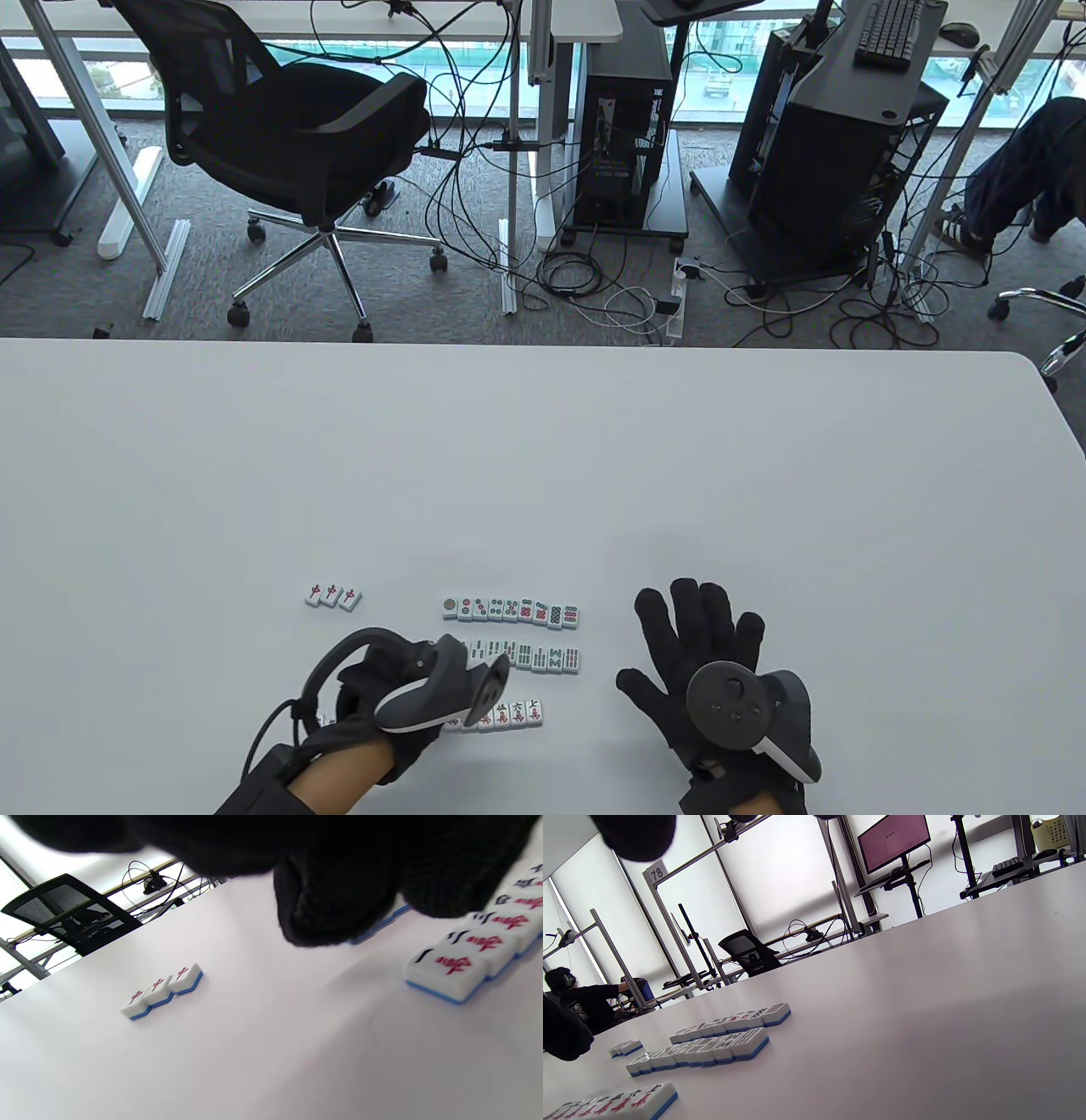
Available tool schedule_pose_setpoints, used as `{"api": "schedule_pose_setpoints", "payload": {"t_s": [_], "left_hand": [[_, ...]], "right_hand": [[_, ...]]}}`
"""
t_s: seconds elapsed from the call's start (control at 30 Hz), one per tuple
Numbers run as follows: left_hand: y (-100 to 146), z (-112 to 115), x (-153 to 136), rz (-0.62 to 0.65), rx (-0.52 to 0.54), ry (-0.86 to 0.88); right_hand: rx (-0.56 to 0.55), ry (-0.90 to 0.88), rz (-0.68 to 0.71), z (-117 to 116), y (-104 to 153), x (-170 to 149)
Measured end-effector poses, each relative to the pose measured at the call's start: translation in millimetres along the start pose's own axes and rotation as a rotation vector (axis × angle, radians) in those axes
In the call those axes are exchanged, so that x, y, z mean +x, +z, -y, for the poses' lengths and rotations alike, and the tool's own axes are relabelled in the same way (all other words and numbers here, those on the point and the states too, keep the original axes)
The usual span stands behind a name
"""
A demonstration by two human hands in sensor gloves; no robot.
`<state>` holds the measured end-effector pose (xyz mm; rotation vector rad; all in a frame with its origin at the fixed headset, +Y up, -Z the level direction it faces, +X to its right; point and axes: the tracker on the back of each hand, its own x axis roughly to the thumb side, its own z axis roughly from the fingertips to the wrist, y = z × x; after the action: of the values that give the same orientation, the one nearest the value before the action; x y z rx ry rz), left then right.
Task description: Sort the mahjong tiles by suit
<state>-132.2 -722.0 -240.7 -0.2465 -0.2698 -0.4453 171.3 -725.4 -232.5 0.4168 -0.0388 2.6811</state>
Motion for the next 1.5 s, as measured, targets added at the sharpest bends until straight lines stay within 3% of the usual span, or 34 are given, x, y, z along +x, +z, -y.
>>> {"api": "schedule_pose_setpoints", "payload": {"t_s": [0.23, 0.47, 0.53, 0.67, 0.87, 1.0, 1.17, 1.3, 1.5], "left_hand": [[20, 47, -48, -0.139, -0.209, 0.015], [22, 75, -46, -0.161, -0.169, -0.004], [21, 76, -45, -0.146, -0.128, -0.043], [18, 77, -47, -0.137, -0.167, -0.027], [7, 52, -61, -0.204, -0.144, 0.037], [-3, 21, -47, -0.175, -0.056, 0.124], [-16, -18, 4, -0.023, 0.04, 0.274], [-25, -41, 53, 0.104, 0.072, 0.262], [-42, -45, 101, 0.195, 0.038, 0.203]], "right_hand": [[0.016, 0.015, -0.003, -4, -1, 0], [0.025, 0.025, -0.015, -4, 0, 0], [0.028, 0.029, -0.017, -5, -1, 0], [0.029, 0.026, -0.017, -4, -1, 0], [0.023, 0.009, -0.012, -4, -1, 0], [0.016, 0.001, -0.01, -3, -1, -1], [0.01, -0.008, -0.012, -2, -1, -1], [0.005, -0.018, -0.01, -1, -1, -2], [-0.002, -0.036, -0.008, 1, -1, -3]]}}
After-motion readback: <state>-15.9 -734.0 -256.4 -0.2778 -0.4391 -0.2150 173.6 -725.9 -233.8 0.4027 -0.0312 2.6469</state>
